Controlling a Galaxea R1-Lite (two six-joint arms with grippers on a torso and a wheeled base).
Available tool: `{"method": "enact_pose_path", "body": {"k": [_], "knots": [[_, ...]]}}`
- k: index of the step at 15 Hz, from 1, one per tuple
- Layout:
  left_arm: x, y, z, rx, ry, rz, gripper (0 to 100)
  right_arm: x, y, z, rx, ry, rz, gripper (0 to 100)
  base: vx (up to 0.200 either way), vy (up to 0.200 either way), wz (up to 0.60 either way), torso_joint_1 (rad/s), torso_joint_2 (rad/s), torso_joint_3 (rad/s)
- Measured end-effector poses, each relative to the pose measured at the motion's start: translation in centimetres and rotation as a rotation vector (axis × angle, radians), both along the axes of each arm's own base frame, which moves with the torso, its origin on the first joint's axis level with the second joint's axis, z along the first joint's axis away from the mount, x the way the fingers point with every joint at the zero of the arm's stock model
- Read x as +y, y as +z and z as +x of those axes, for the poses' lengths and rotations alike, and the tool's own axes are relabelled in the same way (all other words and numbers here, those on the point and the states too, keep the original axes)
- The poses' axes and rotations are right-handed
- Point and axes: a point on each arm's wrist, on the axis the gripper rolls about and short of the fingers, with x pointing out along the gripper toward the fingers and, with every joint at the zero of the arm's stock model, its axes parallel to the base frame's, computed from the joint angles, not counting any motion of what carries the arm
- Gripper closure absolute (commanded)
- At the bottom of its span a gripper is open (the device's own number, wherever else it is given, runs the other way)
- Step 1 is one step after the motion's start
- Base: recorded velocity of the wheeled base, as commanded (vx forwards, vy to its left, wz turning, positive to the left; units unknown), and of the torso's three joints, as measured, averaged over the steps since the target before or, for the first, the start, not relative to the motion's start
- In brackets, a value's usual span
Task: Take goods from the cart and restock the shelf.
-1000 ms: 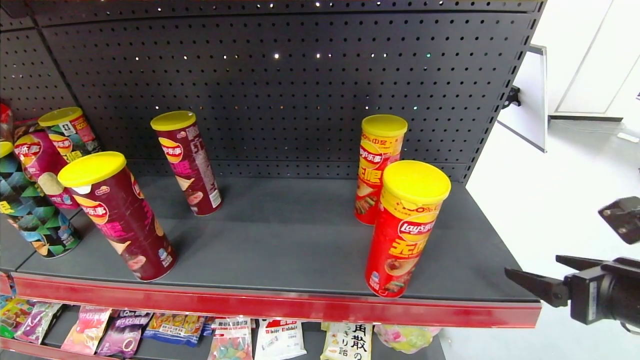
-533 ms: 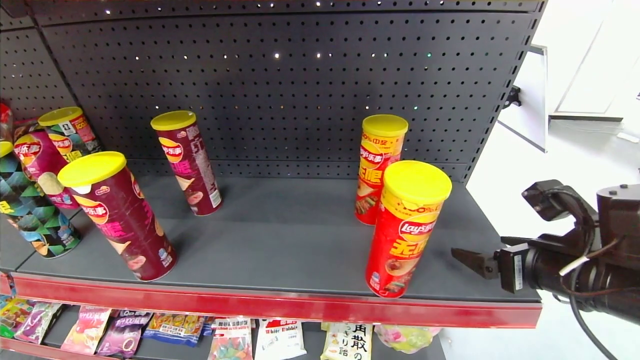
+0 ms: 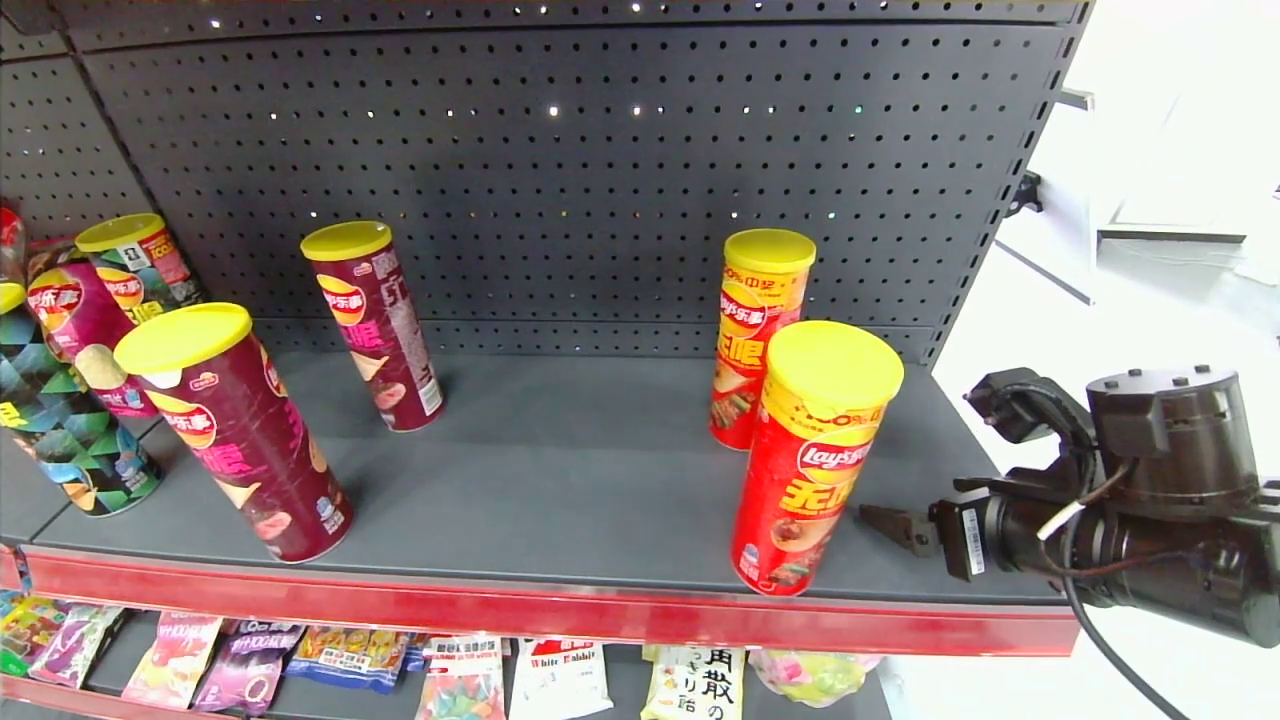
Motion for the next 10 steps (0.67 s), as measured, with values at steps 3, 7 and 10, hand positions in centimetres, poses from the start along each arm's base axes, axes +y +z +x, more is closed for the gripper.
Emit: {"method": "enact_pose_path", "body": {"k": [3,7,10], "knots": [[0.00,0.00,0.00,0.000,0.000,0.000,0,0.60,-0.09,0.13,0.003,0.022,-0.003,0,0.000,0.000,0.00,0.000,0.00,0.000],[0.00,0.00,0.00,0.000,-0.001,0.000,0,1.09,-0.45,0.39,0.014,0.041,-0.016,0,0.000,0.000,0.00,0.000,0.00,0.000],[0.00,0.00,0.00,0.000,0.000,0.000,0,1.21,-0.61,0.47,0.012,0.061,-0.043,0,0.000,0.000,0.00,0.000,0.00,0.000]]}}
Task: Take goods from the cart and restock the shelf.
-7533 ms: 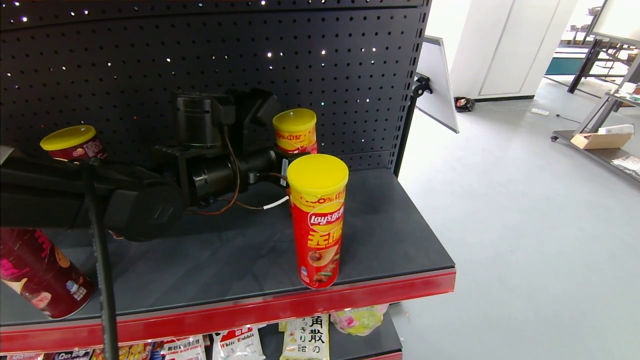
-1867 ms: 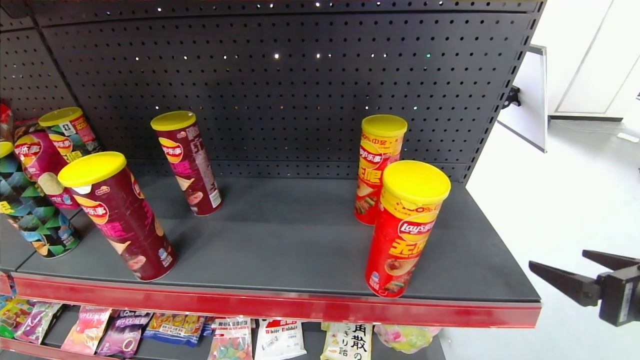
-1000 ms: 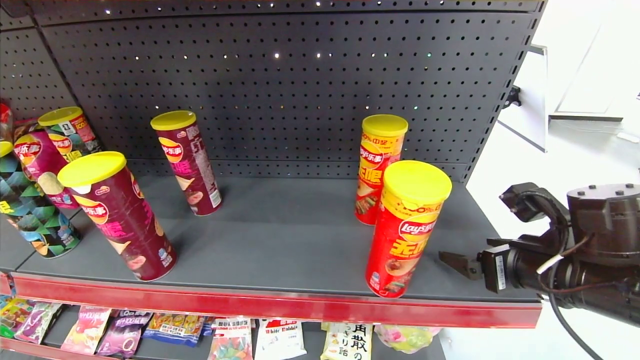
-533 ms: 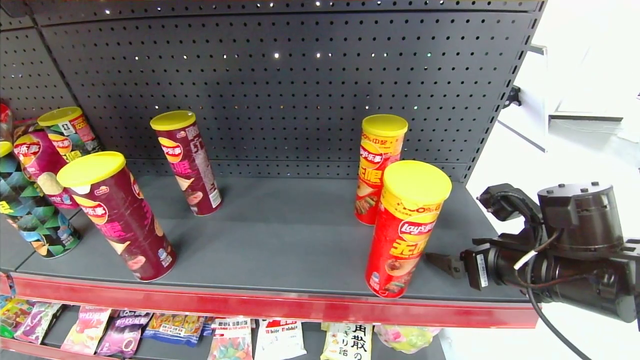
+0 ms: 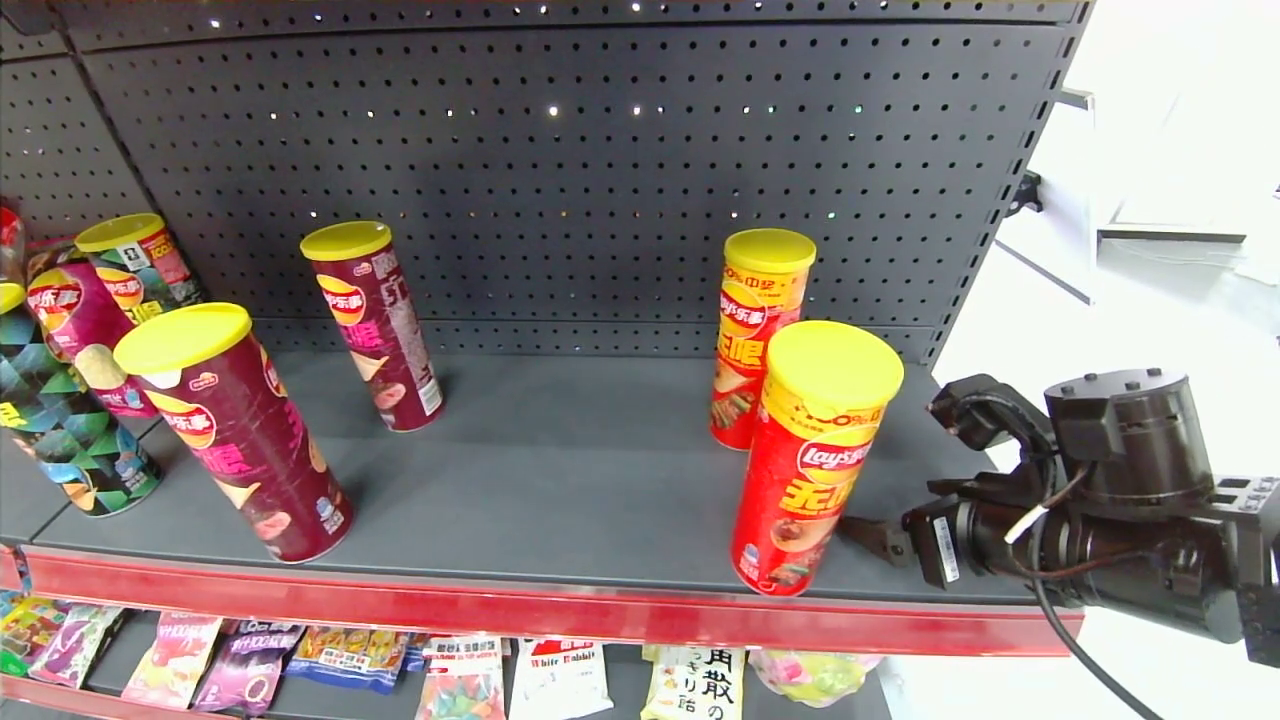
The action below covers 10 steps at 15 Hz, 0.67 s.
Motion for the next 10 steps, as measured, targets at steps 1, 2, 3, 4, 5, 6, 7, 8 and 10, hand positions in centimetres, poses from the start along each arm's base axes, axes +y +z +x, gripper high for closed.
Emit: {"method": "enact_pose_path", "body": {"k": [1,2,3,4,5,6,7,8,10], "knots": [[0.0,0.0,0.0,0.000,0.000,0.000,0,0.1,-0.1,-0.1,0.003,0.006,-0.004,0,0.000,0.000,0.00,0.000,0.00,0.000],[0.0,0.0,0.0,0.000,0.000,0.000,0,0.3,-0.2,-0.2,0.007,0.018,-0.006,0,0.000,0.000,0.00,0.000,0.00,0.000],[0.0,0.0,0.0,0.000,0.000,0.000,0,0.6,-0.2,-0.4,0.008,0.029,-0.005,0,0.000,0.000,0.00,0.000,0.00,0.000],[0.0,0.0,0.0,0.000,0.000,0.000,0,0.8,-0.2,-0.5,0.009,0.039,-0.004,0,0.000,0.000,0.00,0.000,0.00,0.000],[0.0,0.0,0.0,0.000,0.000,0.000,0,0.9,-0.3,-0.6,0.010,0.045,-0.005,0,0.000,0.000,0.00,0.000,0.00,0.000],[0.0,0.0,0.0,0.000,0.000,0.000,0,1.0,-0.3,-0.7,0.014,0.051,-0.006,0,0.000,0.000,0.00,0.000,0.00,0.000],[0.0,0.0,0.0,0.000,0.000,0.000,0,1.1,-0.4,-0.8,0.017,0.058,-0.008,0,0.000,0.000,0.00,0.000,0.00,0.000],[0.0,0.0,0.0,0.000,0.000,0.000,0,1.2,-0.5,-0.9,0.020,0.061,-0.011,0,0.000,0.000,0.00,0.000,0.00,0.000],[0.0,0.0,0.0,0.000,0.000,0.000,0,1.3,-0.6,-1.1,0.023,0.071,-0.013,0,0.000,0.000,0.00,0.000,0.00,0.000]]}}
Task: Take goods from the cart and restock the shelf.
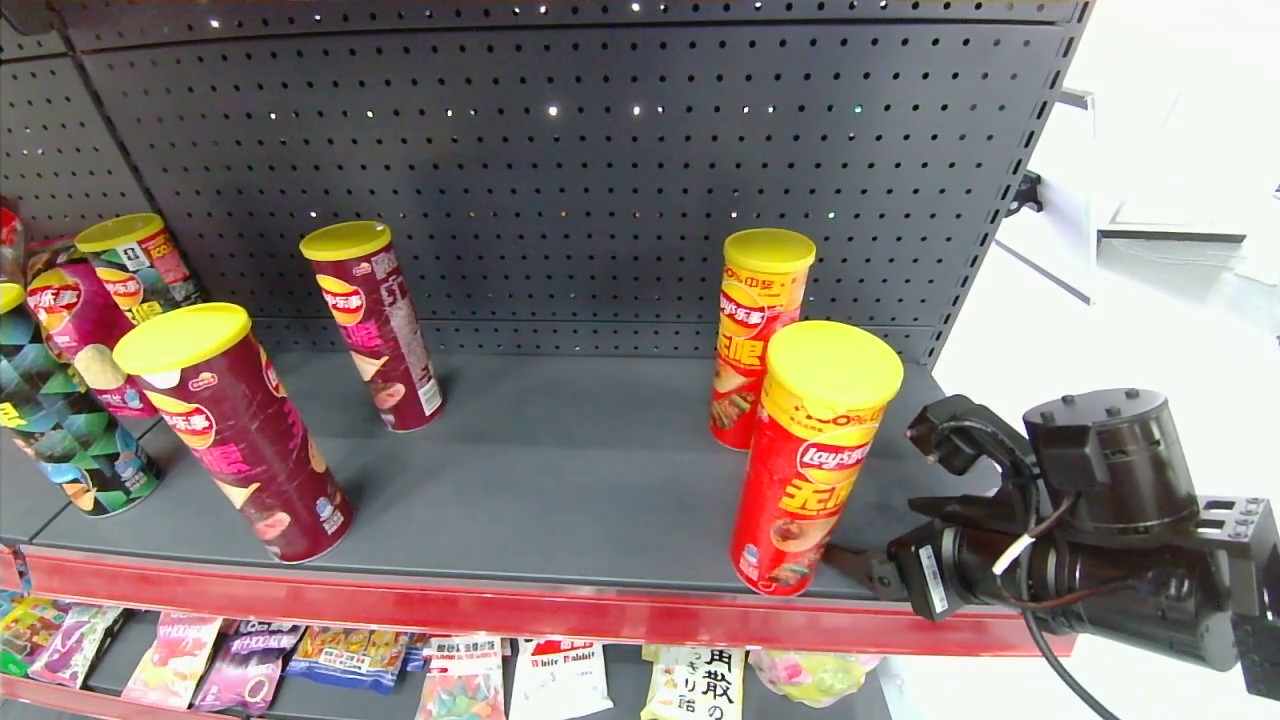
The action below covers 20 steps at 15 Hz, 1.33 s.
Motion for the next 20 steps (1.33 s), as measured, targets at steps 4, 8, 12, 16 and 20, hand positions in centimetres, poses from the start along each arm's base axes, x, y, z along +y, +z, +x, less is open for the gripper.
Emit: {"method": "enact_pose_path", "body": {"k": [4,8,12,16,20], "knots": [[0.0,0.0,0.0,0.000,0.000,0.000,0,0.6,0.1,-0.2,-0.004,0.023,-0.001,0,0.000,0.000,0.00,0.000,0.00,0.000],[0.0,0.0,0.0,0.000,0.000,0.000,0,1.1,0.1,-0.2,-0.007,0.039,0.000,0,0.000,0.000,0.00,0.000,0.00,0.000],[0.0,0.0,0.0,0.000,0.000,0.000,0,1.7,0.1,-0.3,-0.008,0.056,-0.003,0,0.000,0.000,0.00,0.000,0.00,0.000],[0.0,0.0,0.0,0.000,0.000,0.000,0,2.1,0.3,-0.1,-0.016,0.062,0.003,0,0.000,0.000,0.00,0.000,0.00,0.000],[0.0,0.0,0.0,0.000,0.000,0.000,0,2.5,0.2,-0.1,-0.013,0.075,0.001,0,0.000,0.000,0.00,0.000,0.00,0.000]]}}
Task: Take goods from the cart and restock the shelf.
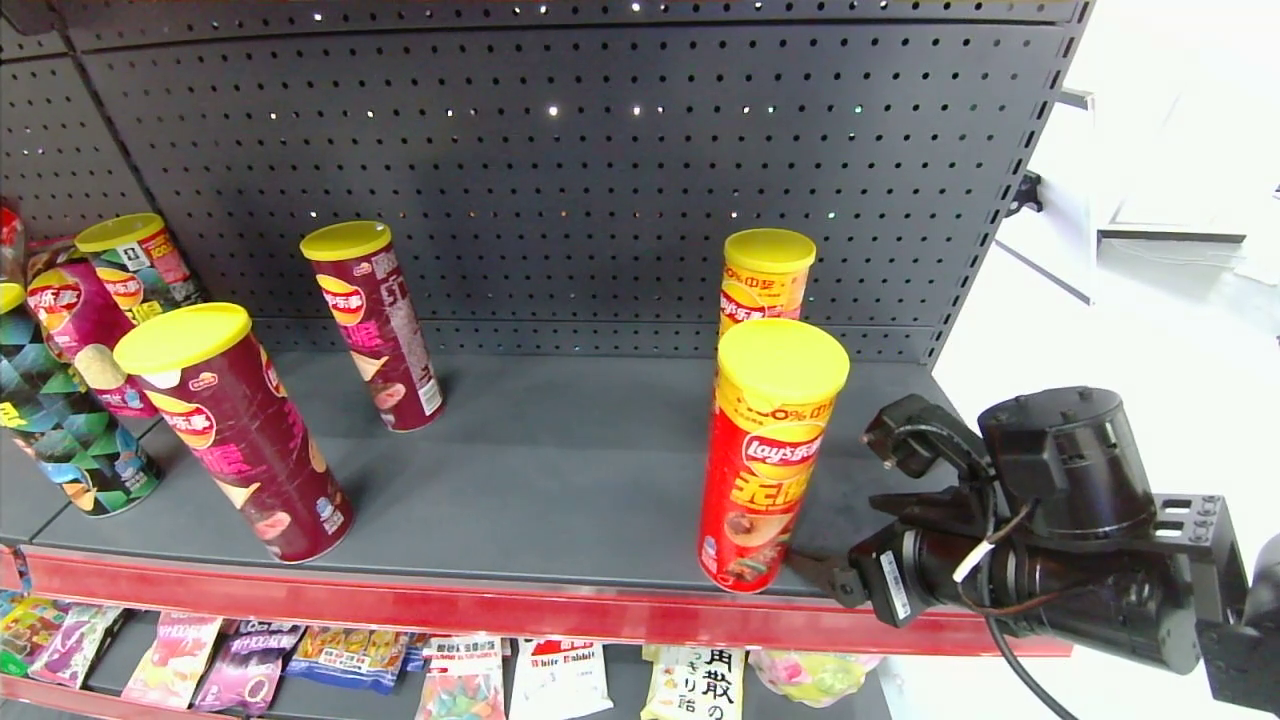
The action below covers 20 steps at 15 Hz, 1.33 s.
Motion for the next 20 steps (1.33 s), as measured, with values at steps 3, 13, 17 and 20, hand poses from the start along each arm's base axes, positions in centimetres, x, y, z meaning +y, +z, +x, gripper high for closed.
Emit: {"method": "enact_pose_path", "body": {"k": [3,13,17,20], "knots": [[0.00,0.00,0.00,0.000,0.000,0.000,0,0.18,-0.02,0.07,0.000,0.003,0.000,0,0.000,0.000,0.00,0.000,0.00,0.000],[0.00,0.00,0.00,0.000,0.000,0.000,0,0.67,-0.03,0.31,0.000,0.014,0.000,0,0.000,0.000,0.00,0.000,0.00,0.000],[0.00,0.00,0.00,0.000,0.000,0.000,0,0.77,-0.04,0.44,0.001,0.014,0.000,0,0.000,0.000,0.00,0.000,0.00,0.000],[0.00,0.00,0.00,0.000,0.000,0.000,0,0.76,-0.11,0.47,0.003,0.013,-0.001,0,0.000,0.000,0.00,0.000,0.00,0.000]]}}
